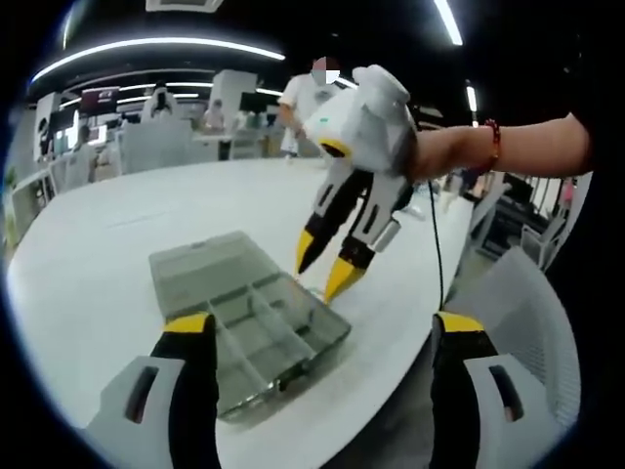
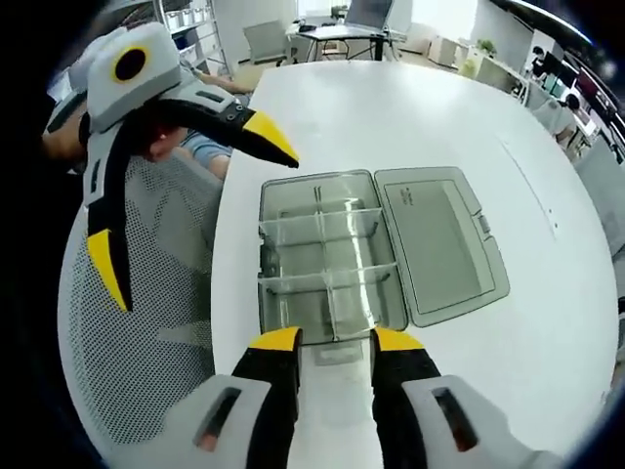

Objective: Insert the divider into the dual guide fixture by aligning both edges with the guide slots and pushing it downward to the bottom, including one-sided entry, uneven engagement, binding, and posture correction.

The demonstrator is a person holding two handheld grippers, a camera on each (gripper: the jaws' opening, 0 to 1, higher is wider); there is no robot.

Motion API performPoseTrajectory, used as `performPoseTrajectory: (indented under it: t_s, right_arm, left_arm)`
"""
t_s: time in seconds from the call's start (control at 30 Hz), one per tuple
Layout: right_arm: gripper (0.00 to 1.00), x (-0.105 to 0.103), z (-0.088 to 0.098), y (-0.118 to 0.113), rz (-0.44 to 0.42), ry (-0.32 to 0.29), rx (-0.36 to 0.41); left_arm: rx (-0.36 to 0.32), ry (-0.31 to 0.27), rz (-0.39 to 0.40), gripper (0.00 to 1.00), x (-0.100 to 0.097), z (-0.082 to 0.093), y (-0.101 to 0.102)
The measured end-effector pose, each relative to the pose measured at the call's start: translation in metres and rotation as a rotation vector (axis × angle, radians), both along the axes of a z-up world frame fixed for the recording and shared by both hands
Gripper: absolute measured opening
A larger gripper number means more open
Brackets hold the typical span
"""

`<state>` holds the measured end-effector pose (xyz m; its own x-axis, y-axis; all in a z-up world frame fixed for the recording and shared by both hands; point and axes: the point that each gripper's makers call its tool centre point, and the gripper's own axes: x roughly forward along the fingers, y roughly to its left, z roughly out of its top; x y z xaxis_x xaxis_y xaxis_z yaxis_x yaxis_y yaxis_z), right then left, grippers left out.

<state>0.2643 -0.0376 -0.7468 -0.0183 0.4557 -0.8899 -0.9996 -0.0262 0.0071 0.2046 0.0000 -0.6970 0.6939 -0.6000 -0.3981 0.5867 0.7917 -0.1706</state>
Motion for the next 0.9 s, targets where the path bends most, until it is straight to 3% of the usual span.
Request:
performPoseTrajectory:
  t_s: [0.43, 0.6, 0.9]
  right_arm:
    - [0.31, 0.006, 0.007, -0.015, -0.120, -0.010, 0.073]
    - [0.35, 0.005, 0.007, -0.026, -0.174, -0.048, 0.083]
    - [0.35, 0.002, 0.005, -0.041, -0.304, -0.016, 0.135]
  left_arm:
    - [0.007, 0.000, -0.045, 0.91, -0.001, 0.001, -0.009]
    - [0.005, 0.001, -0.061, 0.91, 0.000, -0.001, -0.015]
    - [0.001, 0.000, -0.092, 0.91, 0.000, -0.001, -0.022]
